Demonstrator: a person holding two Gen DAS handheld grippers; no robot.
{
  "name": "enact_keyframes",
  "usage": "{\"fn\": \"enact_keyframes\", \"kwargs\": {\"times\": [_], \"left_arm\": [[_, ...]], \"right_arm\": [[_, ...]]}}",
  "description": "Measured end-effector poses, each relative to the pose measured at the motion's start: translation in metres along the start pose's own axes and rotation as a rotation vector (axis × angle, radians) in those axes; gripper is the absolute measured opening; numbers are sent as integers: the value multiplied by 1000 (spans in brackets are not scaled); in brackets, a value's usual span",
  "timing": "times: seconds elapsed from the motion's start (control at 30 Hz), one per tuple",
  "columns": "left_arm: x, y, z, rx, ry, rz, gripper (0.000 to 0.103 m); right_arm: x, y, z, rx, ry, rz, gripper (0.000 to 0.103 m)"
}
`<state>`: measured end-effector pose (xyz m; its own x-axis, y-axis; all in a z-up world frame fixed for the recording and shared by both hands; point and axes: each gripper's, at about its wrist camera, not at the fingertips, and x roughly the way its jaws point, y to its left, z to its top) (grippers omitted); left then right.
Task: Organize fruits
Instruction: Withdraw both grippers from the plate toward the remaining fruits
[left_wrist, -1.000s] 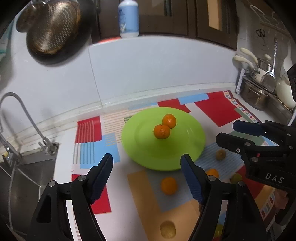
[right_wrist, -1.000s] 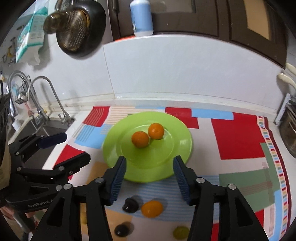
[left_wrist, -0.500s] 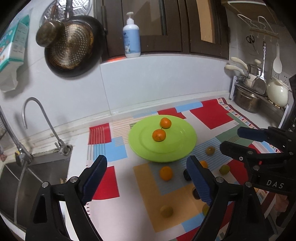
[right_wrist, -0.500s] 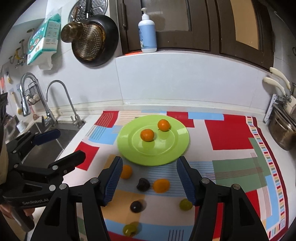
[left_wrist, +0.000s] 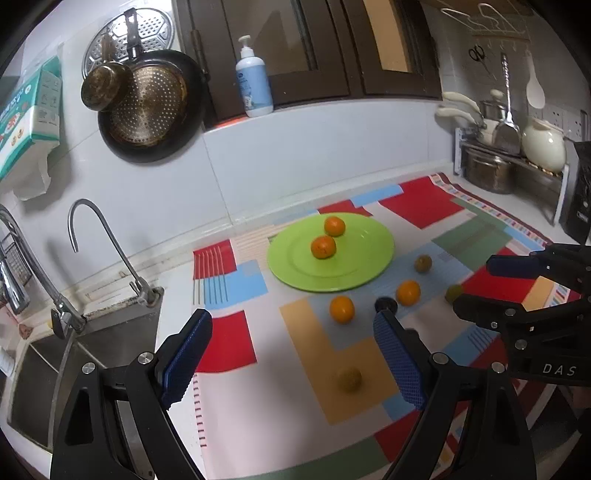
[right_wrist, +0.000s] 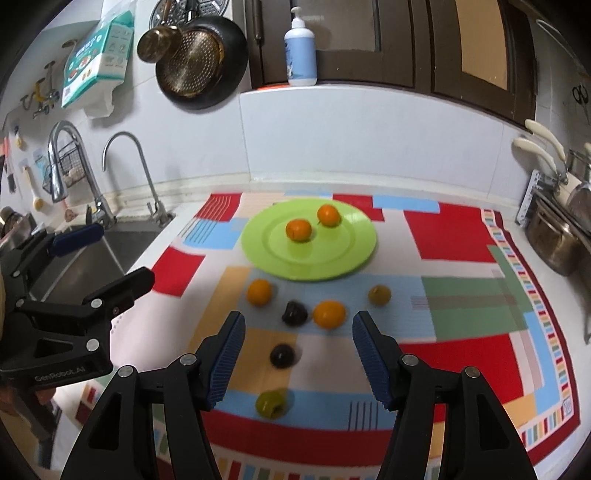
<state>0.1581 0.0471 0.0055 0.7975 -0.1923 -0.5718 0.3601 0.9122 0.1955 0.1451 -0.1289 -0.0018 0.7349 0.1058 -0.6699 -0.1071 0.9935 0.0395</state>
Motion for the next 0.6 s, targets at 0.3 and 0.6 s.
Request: {"fn": "enact_keyframes", "kwargs": {"times": [0.3,0.6], "left_arm": [[9,-6,-25,43,36,-43,89],[30,-20,-46,105,93,-89,89]], "right_arm": [[5,10,-25,-17,37,9,61],[23,11,-48,-20,108,29,61]]}}
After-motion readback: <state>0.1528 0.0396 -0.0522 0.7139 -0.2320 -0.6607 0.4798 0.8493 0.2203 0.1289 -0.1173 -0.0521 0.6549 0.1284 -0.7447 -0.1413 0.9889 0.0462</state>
